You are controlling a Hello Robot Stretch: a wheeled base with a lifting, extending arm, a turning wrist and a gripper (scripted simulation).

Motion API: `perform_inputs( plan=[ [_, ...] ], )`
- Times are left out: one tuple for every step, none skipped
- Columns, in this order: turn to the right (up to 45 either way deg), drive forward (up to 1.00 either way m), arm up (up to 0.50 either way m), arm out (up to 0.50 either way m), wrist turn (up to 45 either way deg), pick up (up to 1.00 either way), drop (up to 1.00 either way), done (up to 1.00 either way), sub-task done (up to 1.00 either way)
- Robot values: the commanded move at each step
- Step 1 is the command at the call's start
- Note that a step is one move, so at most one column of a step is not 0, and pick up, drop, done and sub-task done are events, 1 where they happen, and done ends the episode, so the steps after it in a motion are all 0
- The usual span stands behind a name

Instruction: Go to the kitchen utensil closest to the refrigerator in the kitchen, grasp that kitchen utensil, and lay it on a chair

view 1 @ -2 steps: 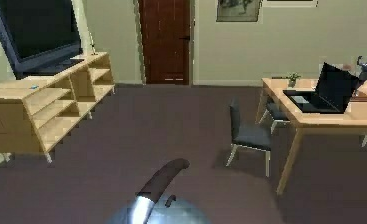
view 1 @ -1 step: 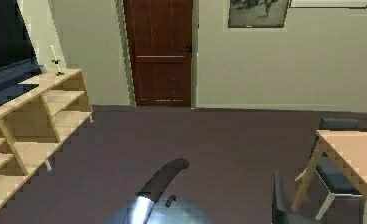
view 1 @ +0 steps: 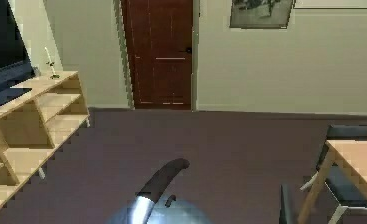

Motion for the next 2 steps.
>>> perform_inputs(
  plan=[
    [45.0,0.0,0.0,0.0,0.0,0.0,0.0,0.0,0.0],
    [9.0,0.0,0.0,0.0,0.0,0.0,0.0,0.0,0.0]
  ],
)
